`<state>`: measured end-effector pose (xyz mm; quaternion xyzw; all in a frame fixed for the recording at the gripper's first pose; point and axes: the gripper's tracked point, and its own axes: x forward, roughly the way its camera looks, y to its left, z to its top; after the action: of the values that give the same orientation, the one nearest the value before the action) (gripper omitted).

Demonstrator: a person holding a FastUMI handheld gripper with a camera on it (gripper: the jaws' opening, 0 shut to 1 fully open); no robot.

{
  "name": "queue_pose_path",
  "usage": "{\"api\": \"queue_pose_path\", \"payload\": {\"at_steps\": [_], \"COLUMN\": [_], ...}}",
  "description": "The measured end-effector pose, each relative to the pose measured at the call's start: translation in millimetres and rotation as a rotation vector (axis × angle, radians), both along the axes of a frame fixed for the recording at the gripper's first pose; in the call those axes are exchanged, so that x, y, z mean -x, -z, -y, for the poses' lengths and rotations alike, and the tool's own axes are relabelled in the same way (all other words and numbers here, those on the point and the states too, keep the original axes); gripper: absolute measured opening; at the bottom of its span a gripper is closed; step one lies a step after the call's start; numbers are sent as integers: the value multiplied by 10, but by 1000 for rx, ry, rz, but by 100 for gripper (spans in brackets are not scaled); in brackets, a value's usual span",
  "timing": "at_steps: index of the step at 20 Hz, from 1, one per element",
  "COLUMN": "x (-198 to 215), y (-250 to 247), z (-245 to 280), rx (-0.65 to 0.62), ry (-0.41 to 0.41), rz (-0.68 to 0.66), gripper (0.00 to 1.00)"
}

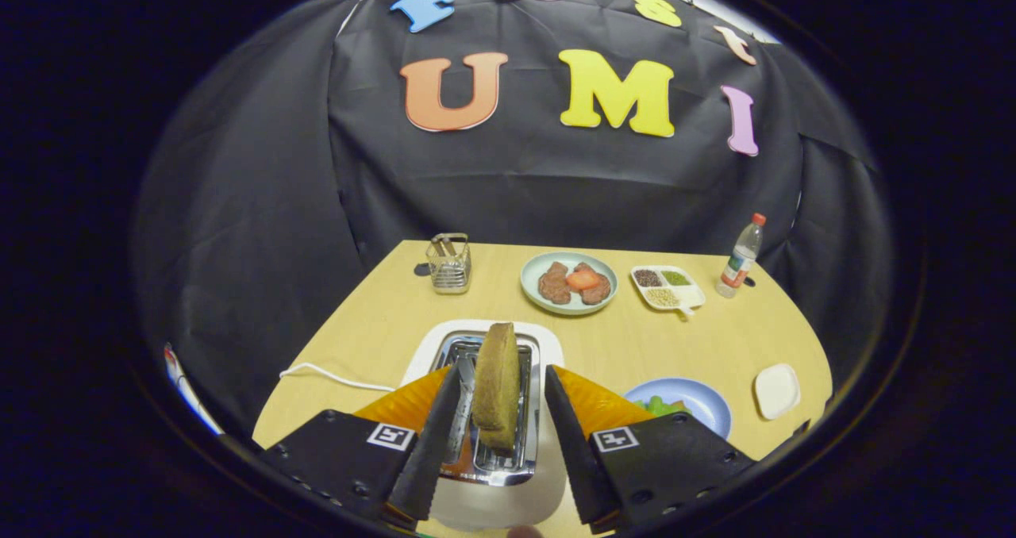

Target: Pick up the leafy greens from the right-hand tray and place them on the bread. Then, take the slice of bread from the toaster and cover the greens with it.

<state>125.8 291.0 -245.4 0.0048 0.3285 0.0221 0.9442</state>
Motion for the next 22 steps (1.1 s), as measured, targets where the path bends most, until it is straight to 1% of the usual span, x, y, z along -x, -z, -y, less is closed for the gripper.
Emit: {"api": "queue_pose_path", "payload": {"at_steps": [5,6,8,10,11,13,15,22], "x": [-22,-20,-30,-6,-14,33,46,111], "y": [169,170,164,141,151,124,32,-502], "z": [40,47,37,38,24,7,44,242], "rx": [29,26,27,25,19,0,-22,-117], "ry": [33,35,28,17,13,-2,4,18], "rz": [-48,-56,-56,-55,-57,-71,-62,-1], "gripper": [16,19,10,10,2,2,2,2]}}
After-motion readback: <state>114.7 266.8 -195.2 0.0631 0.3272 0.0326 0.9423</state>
